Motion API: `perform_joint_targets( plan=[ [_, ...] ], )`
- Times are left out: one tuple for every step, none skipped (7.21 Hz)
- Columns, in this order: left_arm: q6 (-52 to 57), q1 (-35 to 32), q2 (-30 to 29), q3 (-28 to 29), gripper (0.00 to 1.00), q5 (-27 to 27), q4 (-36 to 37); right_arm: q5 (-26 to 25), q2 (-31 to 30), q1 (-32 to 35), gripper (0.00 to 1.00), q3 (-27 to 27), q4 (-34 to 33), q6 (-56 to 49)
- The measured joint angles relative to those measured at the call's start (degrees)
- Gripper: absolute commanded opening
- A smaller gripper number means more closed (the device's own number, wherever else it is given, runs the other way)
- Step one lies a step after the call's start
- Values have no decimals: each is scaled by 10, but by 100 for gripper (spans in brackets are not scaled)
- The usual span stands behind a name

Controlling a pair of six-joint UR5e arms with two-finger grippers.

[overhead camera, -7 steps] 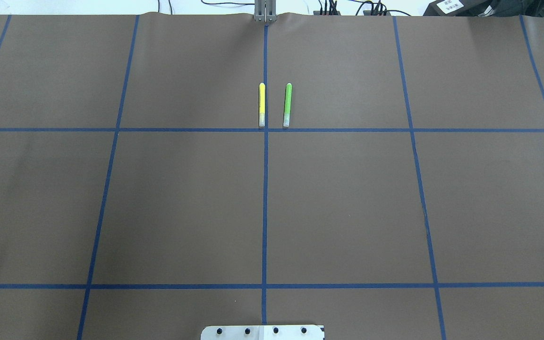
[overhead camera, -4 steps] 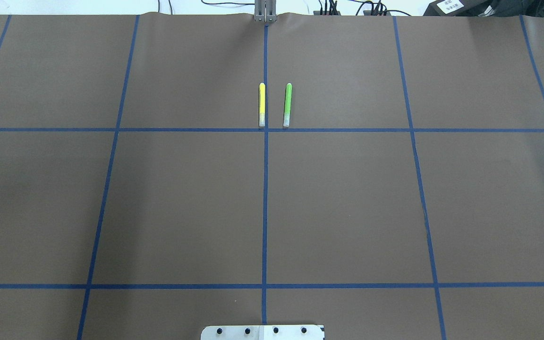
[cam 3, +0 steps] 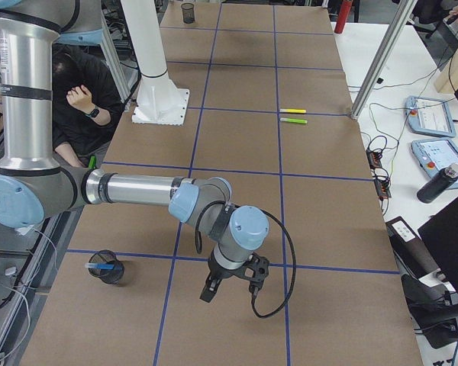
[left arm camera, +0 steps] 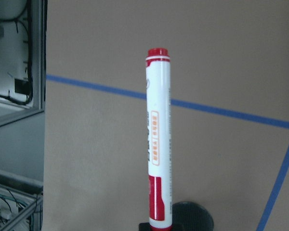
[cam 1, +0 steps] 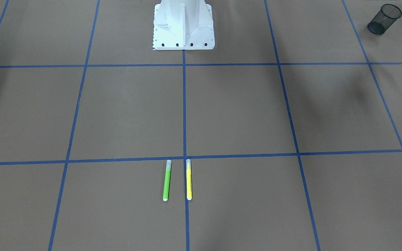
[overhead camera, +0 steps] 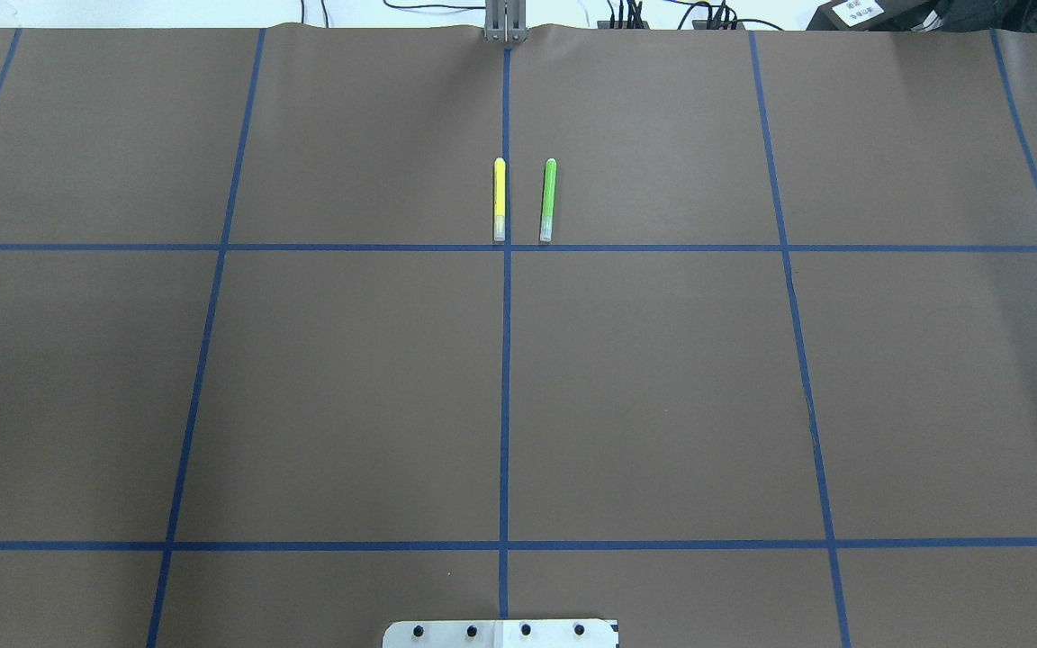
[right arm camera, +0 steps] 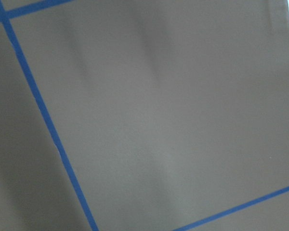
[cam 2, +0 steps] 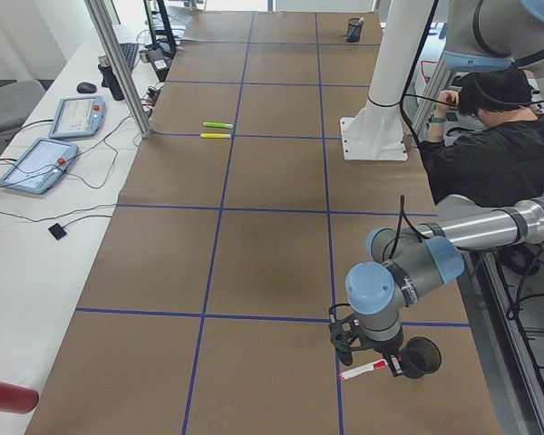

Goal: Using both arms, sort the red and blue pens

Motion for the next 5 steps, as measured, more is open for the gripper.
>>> perform_joint_targets(
  plan=[
    [22,-17,2,1,0,-4,58,11,24,-12,99,-9,3,6],
    [32,-26,3,4,0,-15,109,20,41,-20,99,-13,4,12],
    [35,-30,3,9,0,-37,161,33,50,-26,99,-15,5,21],
    [36,-31,3,15,0,-60,208,47,54,-30,99,-14,5,27],
    [37,-31,3,23,0,-77,245,55,56,-32,99,-12,6,30]
  ],
)
